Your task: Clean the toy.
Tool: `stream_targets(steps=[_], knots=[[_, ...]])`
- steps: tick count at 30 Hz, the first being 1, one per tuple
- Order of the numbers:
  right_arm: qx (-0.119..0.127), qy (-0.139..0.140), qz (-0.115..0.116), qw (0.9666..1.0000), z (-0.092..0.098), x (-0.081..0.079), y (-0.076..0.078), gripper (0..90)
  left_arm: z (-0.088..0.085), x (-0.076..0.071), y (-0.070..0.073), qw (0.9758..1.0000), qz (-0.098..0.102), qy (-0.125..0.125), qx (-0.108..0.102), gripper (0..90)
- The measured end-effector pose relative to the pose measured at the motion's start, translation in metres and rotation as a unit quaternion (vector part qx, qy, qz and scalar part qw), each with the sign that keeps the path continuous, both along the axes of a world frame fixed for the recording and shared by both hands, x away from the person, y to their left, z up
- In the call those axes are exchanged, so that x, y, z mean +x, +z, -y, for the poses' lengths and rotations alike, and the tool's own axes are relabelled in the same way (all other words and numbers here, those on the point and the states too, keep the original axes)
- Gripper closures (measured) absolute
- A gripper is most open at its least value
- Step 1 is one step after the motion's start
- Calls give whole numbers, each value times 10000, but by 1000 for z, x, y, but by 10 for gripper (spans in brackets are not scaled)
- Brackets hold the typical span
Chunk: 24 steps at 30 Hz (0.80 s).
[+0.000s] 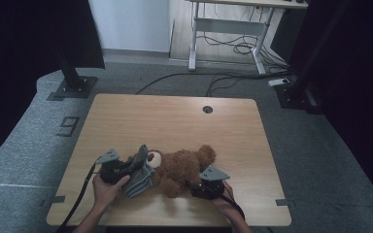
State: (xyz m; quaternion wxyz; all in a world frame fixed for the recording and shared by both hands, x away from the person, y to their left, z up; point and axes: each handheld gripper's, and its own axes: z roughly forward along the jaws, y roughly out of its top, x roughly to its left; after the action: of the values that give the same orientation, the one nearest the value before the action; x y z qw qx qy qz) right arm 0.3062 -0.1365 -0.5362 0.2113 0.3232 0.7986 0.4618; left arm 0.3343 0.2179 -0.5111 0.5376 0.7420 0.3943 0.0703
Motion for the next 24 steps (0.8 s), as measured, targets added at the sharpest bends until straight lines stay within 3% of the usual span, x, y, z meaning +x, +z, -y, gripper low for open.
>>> stream_targets(steps=[2, 3, 5, 8, 12, 13, 14, 15, 17, 20, 22, 24], knots=[[-24, -73, 37, 10000, 0, 3, 0, 367, 4, 9, 1, 10000, 17, 41, 36, 776], [-83, -296, 128, 9994, 0, 15, 0, 373, 7, 16, 1, 10000, -3, 73, 41, 776], [-90, -429, 154, 9989, 2, 24, 0, 376, 13, 33, 4, 9998, -32, 169, 95, 775], [-25, -577, 194, 9981, 3, 37, -2, 378, 20, 44, 6, 9994, -25, 302, 171, 775], [31, -571, 223, 9981, 5, 40, -3, 377, 20, 47, 13, 9993, -27, 302, 232, 772], [60, -524, 247, 9983, 6, 38, -4, 376, 19, 46, 15, 9994, -52, 294, 191, 769], [64, -440, 277, 9986, 8, 34, -4, 366, 16, 42, 25, 9996, -89, 254, 11, 766], [64, -440, 277, 9986, 8, 34, -4, 366, 16, 42, 25, 9996, -89, 254, 11, 765], [31, -368, 272, 9989, 10, 28, -4, 358, 22, 35, 40, 9999, 49, 110, -28, 764], [4, -372, 323, 9988, 8, 24, -2, 362, 48, 25, 57, 9994, 228, -244, -22, 764], [15, -484, 325, 9983, 6, 22, -3, 362, 80, 22, 64, 9977, 344, -563, 136, 760], [16, -509, 325, 9982, 5, 21, -3, 363, 110, 24, 63, 9956, 325, -813, 331, 760]])
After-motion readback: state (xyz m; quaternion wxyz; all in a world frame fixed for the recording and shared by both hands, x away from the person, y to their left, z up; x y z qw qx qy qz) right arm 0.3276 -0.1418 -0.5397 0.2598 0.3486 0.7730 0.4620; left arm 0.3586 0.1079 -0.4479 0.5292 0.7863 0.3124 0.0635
